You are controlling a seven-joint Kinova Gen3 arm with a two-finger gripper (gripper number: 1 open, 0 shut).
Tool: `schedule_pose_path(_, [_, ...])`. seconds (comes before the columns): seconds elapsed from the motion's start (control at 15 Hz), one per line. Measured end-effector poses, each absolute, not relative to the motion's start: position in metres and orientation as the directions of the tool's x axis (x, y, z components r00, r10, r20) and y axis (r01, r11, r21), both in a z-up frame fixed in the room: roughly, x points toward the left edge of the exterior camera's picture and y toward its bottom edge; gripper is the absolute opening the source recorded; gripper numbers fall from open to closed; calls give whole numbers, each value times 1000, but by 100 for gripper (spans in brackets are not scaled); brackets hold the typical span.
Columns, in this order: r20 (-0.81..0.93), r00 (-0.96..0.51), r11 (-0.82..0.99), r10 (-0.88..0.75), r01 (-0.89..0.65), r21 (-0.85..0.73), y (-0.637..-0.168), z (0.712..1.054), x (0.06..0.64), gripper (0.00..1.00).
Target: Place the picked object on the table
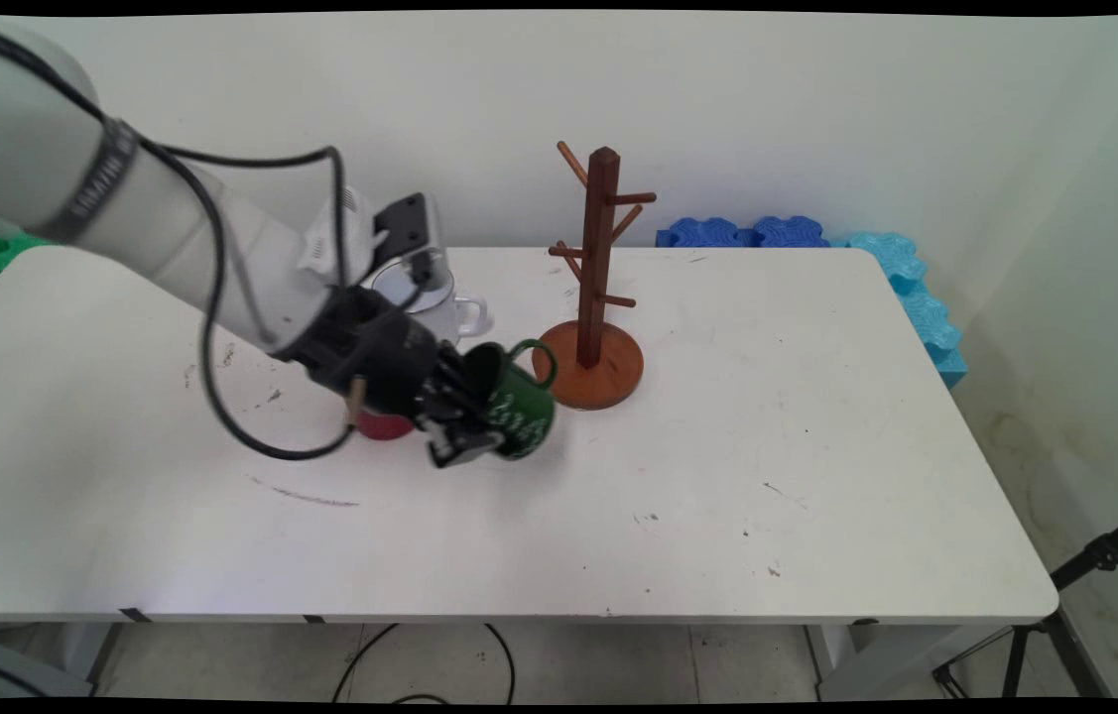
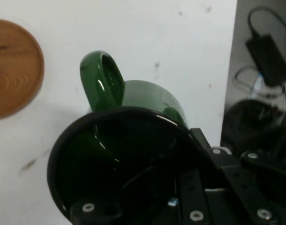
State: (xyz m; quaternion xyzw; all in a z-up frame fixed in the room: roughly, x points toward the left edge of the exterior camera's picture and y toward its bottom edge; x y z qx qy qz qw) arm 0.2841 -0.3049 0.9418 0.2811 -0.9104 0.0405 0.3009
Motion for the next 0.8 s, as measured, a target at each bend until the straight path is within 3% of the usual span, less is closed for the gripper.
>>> schedule_pose_path(0.8, [291,-863,902,-413,-432,-1,-299,959,333,0])
